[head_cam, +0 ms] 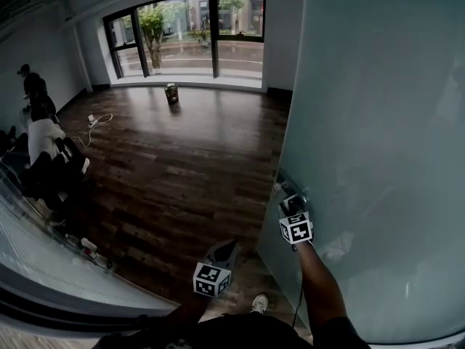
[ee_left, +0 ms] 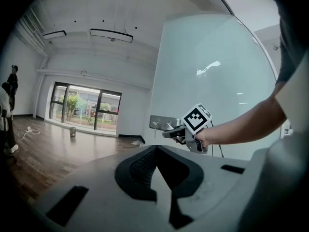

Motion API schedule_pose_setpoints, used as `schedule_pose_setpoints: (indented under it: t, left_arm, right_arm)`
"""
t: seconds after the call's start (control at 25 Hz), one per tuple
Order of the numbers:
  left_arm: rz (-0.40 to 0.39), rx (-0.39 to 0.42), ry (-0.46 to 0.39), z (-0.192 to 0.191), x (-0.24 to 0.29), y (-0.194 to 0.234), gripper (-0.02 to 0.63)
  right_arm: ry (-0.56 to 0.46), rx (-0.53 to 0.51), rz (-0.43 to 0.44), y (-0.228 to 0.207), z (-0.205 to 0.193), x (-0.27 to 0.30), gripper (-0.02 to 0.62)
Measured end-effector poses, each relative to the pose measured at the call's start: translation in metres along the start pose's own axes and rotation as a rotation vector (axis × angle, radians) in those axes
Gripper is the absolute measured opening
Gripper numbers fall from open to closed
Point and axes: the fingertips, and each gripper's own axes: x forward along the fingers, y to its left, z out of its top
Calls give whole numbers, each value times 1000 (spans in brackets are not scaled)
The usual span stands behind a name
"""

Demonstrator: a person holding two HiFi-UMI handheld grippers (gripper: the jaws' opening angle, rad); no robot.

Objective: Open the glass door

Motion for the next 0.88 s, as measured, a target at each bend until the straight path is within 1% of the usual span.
schedule_pose_setpoints:
  t: [0.36, 0.52, 0.68, 0.8, 0.88]
  left_arm:
    - [-1, -10, 0, 10, 93, -4, 6]
    - [12, -19, 1, 16, 117, -6, 6]
    - [42, -22, -1, 19, 141, -4, 6]
    - [59, -60, 5, 17, 154, -6, 6]
    - [63, -68, 7, 17, 159, -7, 6]
  right_arm:
    - [12, 80, -120, -133, -13, 15, 29]
    - [22, 114, -172, -187, -20, 10, 29]
    - [28, 145, -232, -245, -30, 10, 29]
    - [46, 172, -276, -285, -41, 6, 28]
    - [54, 192, -304, -308, -46, 2, 28]
